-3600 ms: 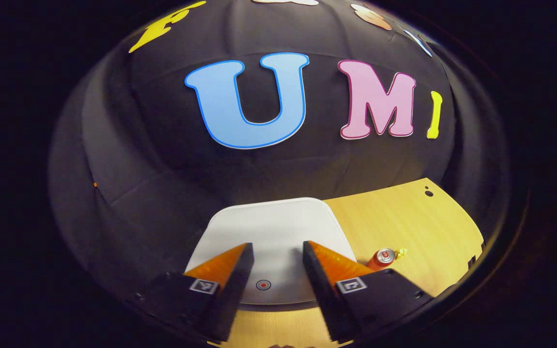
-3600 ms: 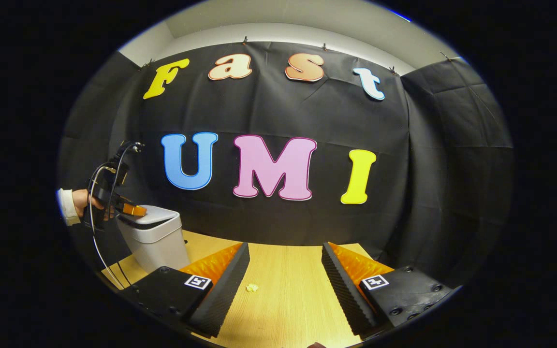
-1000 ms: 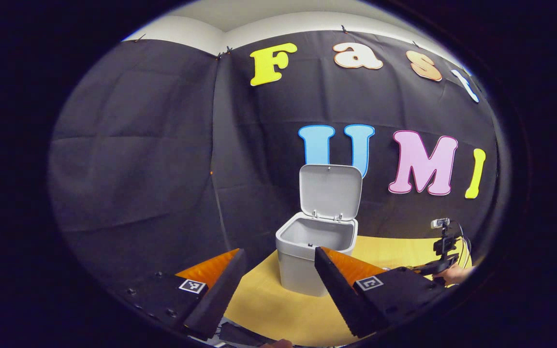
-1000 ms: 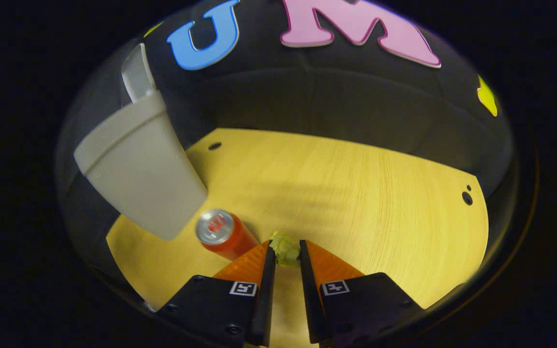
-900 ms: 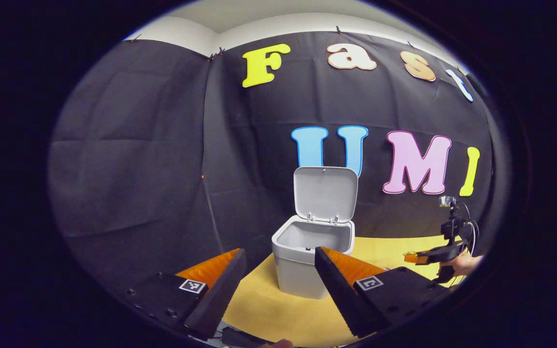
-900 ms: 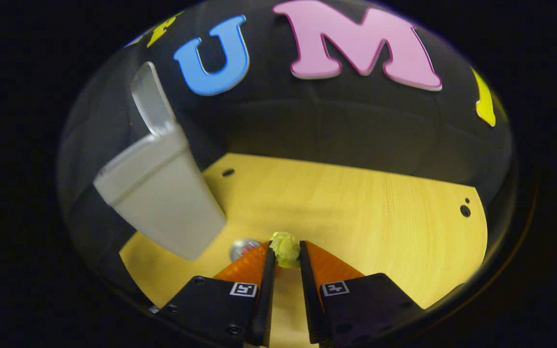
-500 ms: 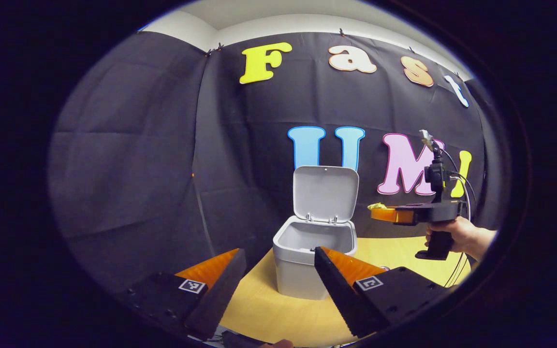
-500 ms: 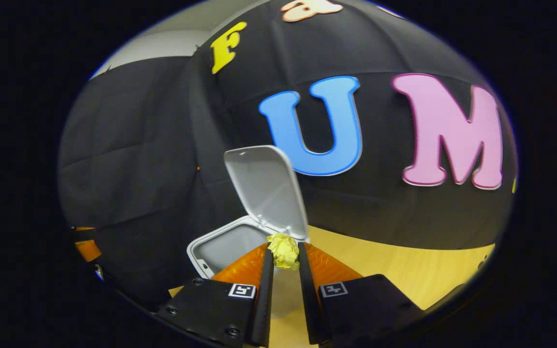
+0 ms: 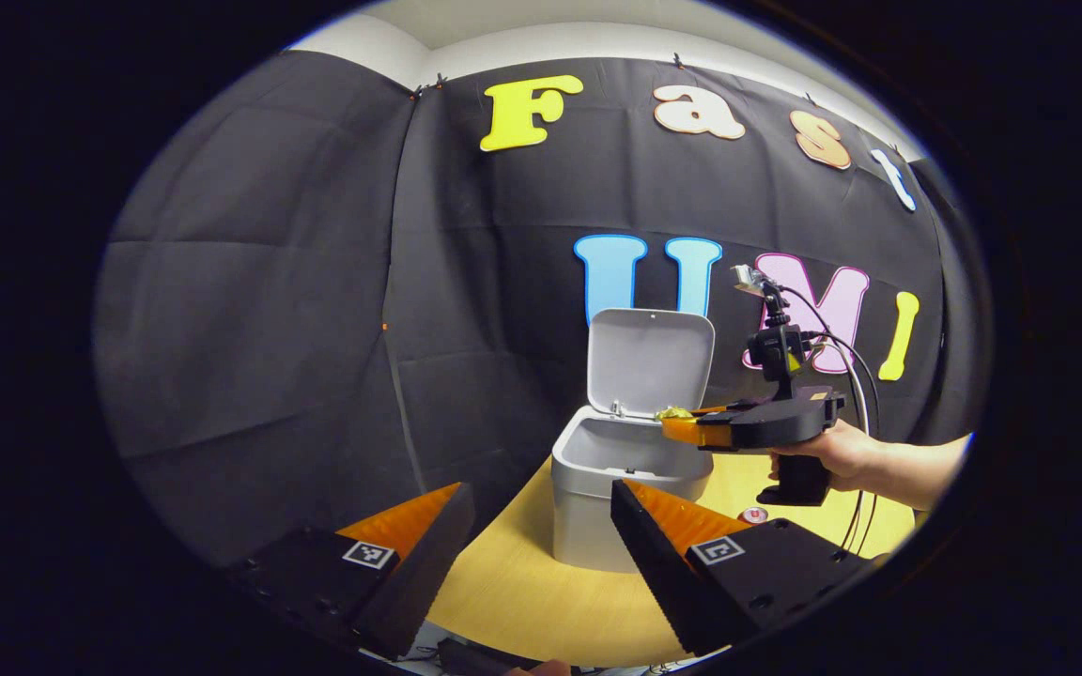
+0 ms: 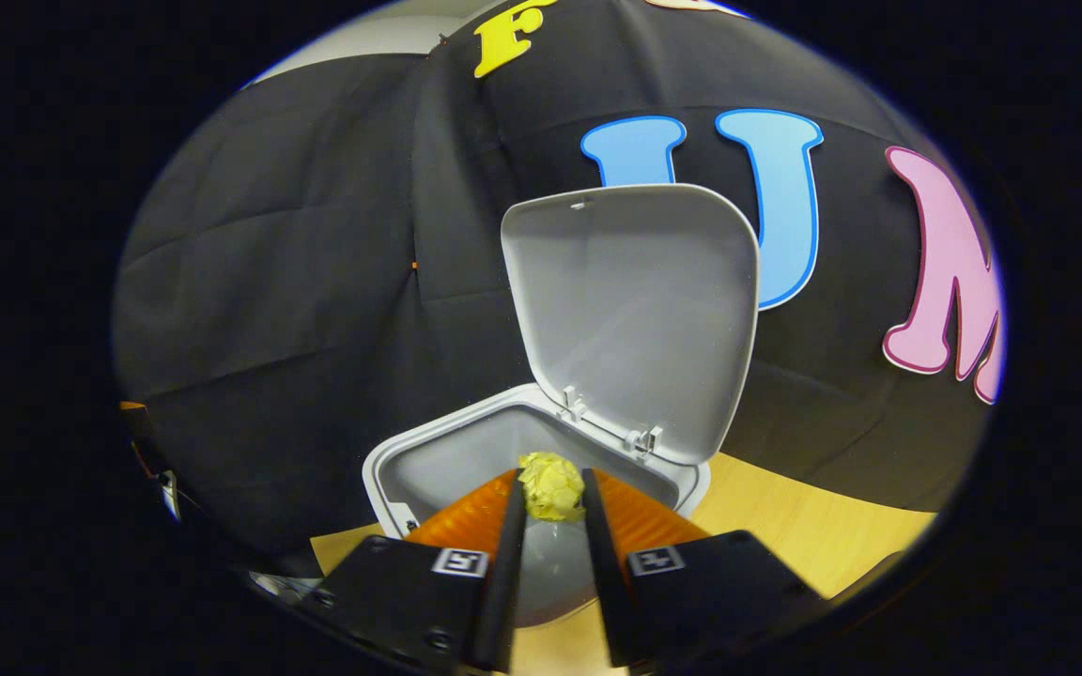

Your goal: Press the lid of the desktop garbage bin to open it, pick up the crumpled paper on the desktop and throw it into the bin, then pick up the pop can on the desktop and drop it into the bin, and finally close the garbage bin lid.

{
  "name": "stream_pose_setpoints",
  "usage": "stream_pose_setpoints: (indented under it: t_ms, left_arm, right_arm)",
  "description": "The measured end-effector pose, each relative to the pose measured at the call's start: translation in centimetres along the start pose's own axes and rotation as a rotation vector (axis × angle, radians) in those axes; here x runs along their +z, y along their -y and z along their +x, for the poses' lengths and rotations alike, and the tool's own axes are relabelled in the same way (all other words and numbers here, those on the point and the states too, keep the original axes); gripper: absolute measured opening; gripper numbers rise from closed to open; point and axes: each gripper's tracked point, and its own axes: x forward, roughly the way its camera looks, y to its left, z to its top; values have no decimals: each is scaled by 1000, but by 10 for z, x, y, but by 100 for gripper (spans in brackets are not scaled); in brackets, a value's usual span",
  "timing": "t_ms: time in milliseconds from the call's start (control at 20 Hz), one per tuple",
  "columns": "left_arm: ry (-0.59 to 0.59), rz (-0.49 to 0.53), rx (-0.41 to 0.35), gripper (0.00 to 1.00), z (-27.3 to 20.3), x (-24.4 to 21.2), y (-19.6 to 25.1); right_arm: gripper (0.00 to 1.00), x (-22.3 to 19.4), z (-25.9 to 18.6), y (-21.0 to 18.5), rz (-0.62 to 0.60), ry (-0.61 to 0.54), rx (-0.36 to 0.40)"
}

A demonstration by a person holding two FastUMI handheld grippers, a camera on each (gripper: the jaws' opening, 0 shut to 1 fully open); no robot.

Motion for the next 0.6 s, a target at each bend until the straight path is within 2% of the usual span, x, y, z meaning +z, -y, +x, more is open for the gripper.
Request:
stream_pose_setpoints:
  t_ms: [100, 150, 300, 400, 600]
  left_arm:
    - [-13, -38, -55, 98, 6, -4, 22]
    - [-14, -71, -105, 95, 8, -6, 41]
    - [-30, -106, -221, 95, 22, -20, 98]
    - [-39, -72, -289, 95, 31, -32, 133]
    - [-84, -8, -430, 95, 48, -63, 201]
  right_arm:
    - [73, 4, -13, 5, -28, 25, -11]
    - [82, 8, -23, 11, -39, 42, -22]
    - [84, 17, -59, 33, -39, 76, -59]
    - [84, 23, -90, 48, -27, 100, -84]
    - [84, 24, -157, 95, -23, 130, -188]
